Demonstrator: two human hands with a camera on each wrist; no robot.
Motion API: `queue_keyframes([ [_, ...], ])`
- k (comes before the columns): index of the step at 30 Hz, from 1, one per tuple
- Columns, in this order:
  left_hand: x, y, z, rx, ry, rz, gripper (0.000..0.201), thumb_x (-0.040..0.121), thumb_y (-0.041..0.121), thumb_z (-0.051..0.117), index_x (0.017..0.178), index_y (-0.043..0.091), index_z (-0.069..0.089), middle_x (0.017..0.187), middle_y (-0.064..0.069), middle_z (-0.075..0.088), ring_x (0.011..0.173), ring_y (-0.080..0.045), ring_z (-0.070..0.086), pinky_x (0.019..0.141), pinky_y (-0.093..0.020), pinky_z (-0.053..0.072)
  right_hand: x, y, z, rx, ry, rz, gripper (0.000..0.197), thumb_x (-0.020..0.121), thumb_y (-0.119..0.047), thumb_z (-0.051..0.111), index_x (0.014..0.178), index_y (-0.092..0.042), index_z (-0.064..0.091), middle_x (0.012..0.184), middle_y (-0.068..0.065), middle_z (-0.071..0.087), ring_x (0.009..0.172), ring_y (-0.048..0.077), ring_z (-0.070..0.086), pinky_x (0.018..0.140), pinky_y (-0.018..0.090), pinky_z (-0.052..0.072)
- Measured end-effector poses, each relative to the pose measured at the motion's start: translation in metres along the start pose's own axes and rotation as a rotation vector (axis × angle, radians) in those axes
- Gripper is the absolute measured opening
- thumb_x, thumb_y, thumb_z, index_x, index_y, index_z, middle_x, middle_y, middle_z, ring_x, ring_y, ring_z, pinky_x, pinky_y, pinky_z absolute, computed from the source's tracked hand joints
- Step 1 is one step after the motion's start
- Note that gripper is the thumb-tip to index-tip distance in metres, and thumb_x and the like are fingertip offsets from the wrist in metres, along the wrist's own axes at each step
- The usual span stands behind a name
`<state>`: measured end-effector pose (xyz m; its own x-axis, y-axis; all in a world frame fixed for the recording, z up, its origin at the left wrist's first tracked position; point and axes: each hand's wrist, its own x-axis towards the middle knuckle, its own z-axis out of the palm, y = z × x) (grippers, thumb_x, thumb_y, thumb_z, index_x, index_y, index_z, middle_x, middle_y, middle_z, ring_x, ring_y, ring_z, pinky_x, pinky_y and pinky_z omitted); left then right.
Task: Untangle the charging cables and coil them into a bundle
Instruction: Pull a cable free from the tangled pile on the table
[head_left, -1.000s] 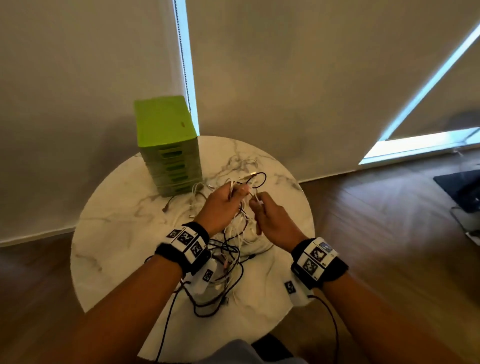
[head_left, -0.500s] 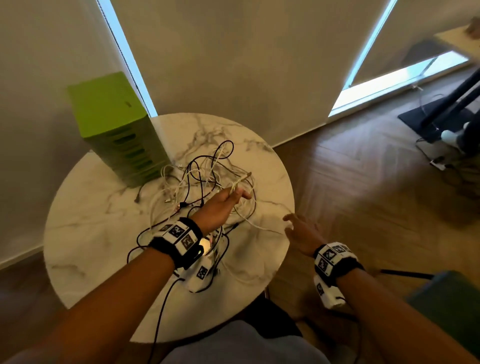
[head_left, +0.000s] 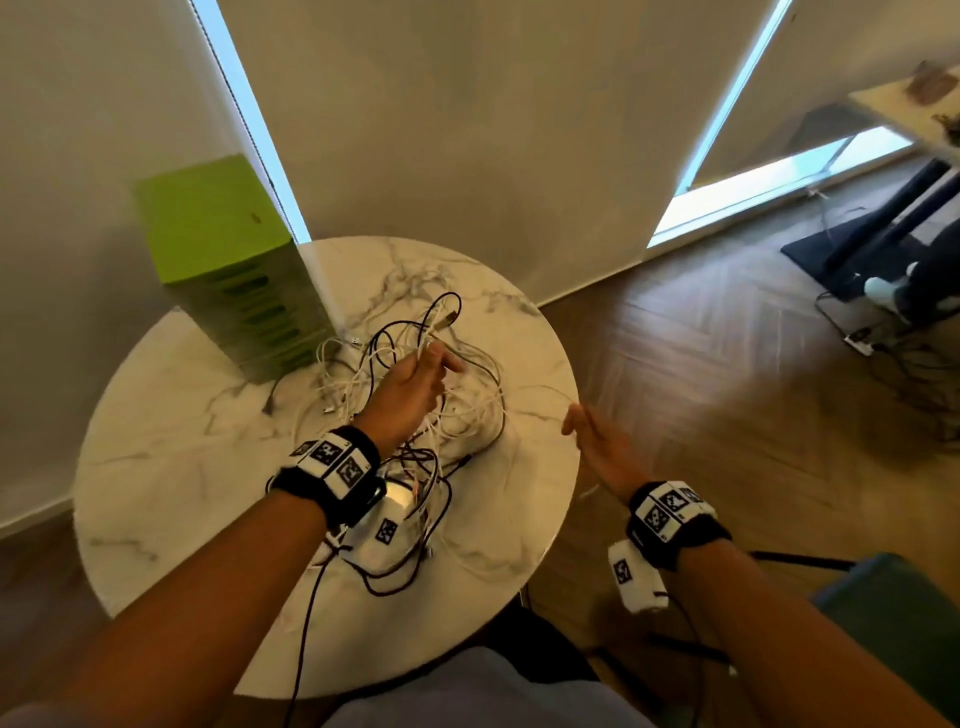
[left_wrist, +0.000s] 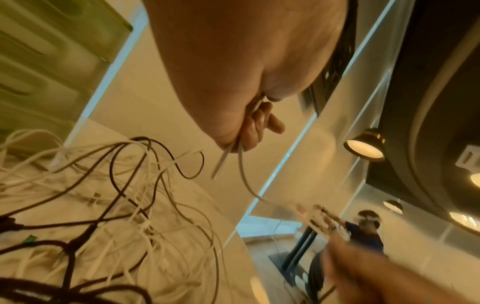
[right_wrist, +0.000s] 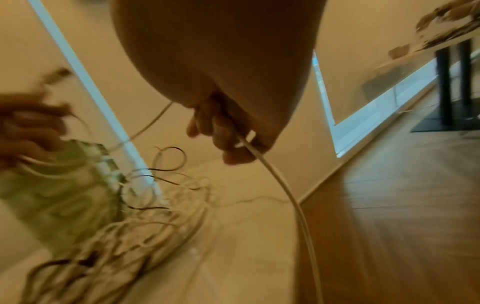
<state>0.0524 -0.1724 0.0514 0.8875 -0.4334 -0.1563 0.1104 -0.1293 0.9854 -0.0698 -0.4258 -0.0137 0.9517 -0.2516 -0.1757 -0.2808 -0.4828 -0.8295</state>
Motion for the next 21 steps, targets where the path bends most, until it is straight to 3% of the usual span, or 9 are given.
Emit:
queue_keyframes([
  [3,-0.001,0.003,-0.009,-0.125,0.024,0.045,0.045,0.110,0.038,0.030,0.092,0.012,0.062,0.066,0.001,0.035,0.055,-0.008,0.036,0.055,-0.022,0.035,0.004,0.021,0.002,-0.270,-0.360,0.194,0.046,0.102,-0.057,0.035,0.104,-0.022,0.063,0.094,0.004,0.063,0.086,0.016,0.062,0.081,0.028,0.049],
  [6,-0.006,0.001,-0.007,-0.087,0.013,0.039,0.044,0.110,0.037,0.028,0.092,0.015,0.060,0.068,-0.001,0.038,0.057,-0.007,0.042,0.060,-0.020,0.044,0.007,0.006,0.030,-0.582,-0.395,-0.008,0.044,0.102,-0.039,0.048,0.145,-0.026,0.044,0.145,0.004,0.051,0.134,0.026,0.048,0.111,0.042,0.038],
  [8,-0.008,0.001,-0.002,-0.094,0.009,0.034,0.043,0.110,0.037,0.028,0.091,0.016,0.060,0.069,-0.001,0.038,0.059,-0.007,0.043,0.061,-0.020,0.044,0.007,-0.033,0.053,-0.383,-0.384,-0.166,0.059,0.099,-0.034,0.058,0.152,-0.026,0.034,0.154,0.000,0.042,0.143,0.021,0.038,0.116,0.039,0.032],
  [10,-0.007,0.001,-0.001,-0.072,0.035,0.033,0.042,0.110,0.038,0.029,0.091,0.017,0.060,0.068,-0.001,0.039,0.061,-0.009,0.043,0.063,-0.020,0.044,0.006,-0.079,0.073,-0.107,-0.478,-0.196,0.065,0.097,-0.031,0.063,0.152,-0.026,0.029,0.142,-0.003,0.054,0.136,0.012,0.046,0.108,0.028,0.041],
  [12,-0.007,0.004,-0.007,-0.055,0.065,0.031,0.046,0.110,0.040,0.029,0.093,0.014,0.063,0.069,0.000,0.043,0.066,-0.010,0.047,0.069,-0.024,0.049,0.007,-0.111,0.083,0.042,-0.499,-0.184,0.058,0.098,-0.034,0.061,0.147,-0.025,0.031,0.113,-0.005,0.066,0.112,0.012,0.062,0.097,0.034,0.051],
  [14,-0.007,0.010,-0.018,-0.103,0.101,0.020,0.050,0.109,0.044,0.030,0.096,0.012,0.066,0.074,-0.002,0.051,0.071,-0.014,0.056,0.076,-0.033,0.055,0.008,-0.131,0.079,0.053,-0.397,-0.235,0.043,0.101,-0.044,0.053,0.137,-0.024,0.040,0.088,0.003,0.063,0.084,0.018,0.064,0.081,0.042,0.054],
  [16,-0.009,0.018,-0.032,-0.192,0.150,-0.016,0.052,0.108,0.046,0.029,0.096,0.011,0.065,0.077,-0.004,0.053,0.068,-0.015,0.059,0.070,-0.032,0.057,0.017,-0.133,0.065,0.013,-0.264,-0.317,0.030,0.104,-0.045,0.044,0.122,-0.023,0.050,0.077,0.002,0.058,0.068,0.011,0.056,0.069,0.033,0.048],
  [19,-0.012,0.026,-0.055,-0.272,0.208,-0.030,0.052,0.107,0.051,0.028,0.099,0.012,0.061,0.071,0.002,0.046,0.052,-0.011,0.042,0.047,-0.024,0.040,0.036,-0.120,0.041,-0.041,-0.084,-0.347,0.026,0.107,-0.036,0.041,0.105,-0.017,0.060,0.078,-0.011,0.060,0.067,-0.004,0.054,0.065,0.017,0.040],
  [21,-0.014,0.028,-0.069,-0.316,0.261,0.003,0.050,0.105,0.055,0.027,0.102,0.016,0.058,0.068,0.005,0.037,0.051,-0.008,0.029,0.046,-0.021,0.026,0.052,-0.098,0.031,-0.111,-0.049,-0.291,0.026,0.107,-0.034,0.043,0.102,-0.017,0.061,0.079,-0.010,0.062,0.068,-0.006,0.056,0.065,0.021,0.039],
])
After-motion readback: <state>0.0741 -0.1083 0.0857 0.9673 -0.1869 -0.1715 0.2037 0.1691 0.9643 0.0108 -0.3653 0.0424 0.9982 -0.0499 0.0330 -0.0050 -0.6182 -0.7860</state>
